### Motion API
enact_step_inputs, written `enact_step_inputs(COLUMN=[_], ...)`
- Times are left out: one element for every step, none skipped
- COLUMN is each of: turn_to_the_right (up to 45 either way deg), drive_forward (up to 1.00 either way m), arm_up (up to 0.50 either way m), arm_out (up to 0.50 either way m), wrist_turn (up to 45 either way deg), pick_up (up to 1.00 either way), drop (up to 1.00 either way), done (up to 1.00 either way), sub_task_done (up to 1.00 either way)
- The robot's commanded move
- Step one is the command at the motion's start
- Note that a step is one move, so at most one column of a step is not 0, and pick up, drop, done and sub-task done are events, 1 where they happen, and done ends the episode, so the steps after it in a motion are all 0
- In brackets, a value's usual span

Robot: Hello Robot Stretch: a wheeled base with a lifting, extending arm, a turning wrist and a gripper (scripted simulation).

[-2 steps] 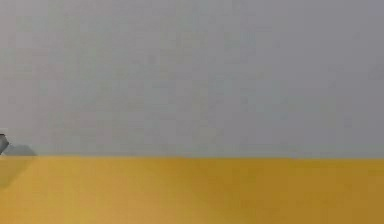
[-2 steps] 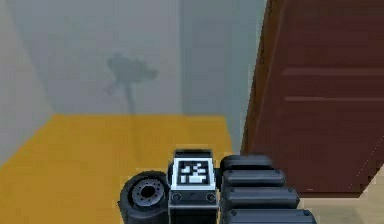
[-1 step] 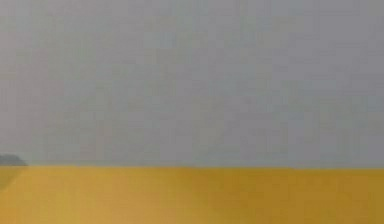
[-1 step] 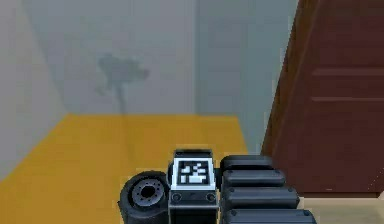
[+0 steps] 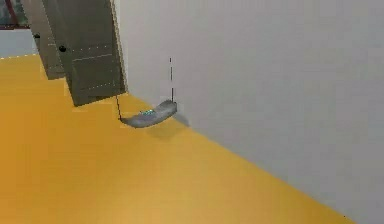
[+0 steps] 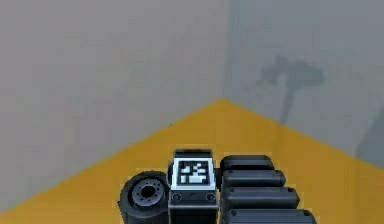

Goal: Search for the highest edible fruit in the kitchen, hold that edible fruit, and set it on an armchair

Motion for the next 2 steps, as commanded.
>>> enact_step_inputs(turn_to_the_right=[-42.0,0.0], drive_forward=[0.0,1.0], arm_up=[0.0,0.0], arm_out=[0.0,0.0], wrist_turn=[0.0,0.0], pick_up=[0.0,0.0], drop=[0.0,0.0], done=[0.0,0.0], sub_task_done=[0.0,0.0])
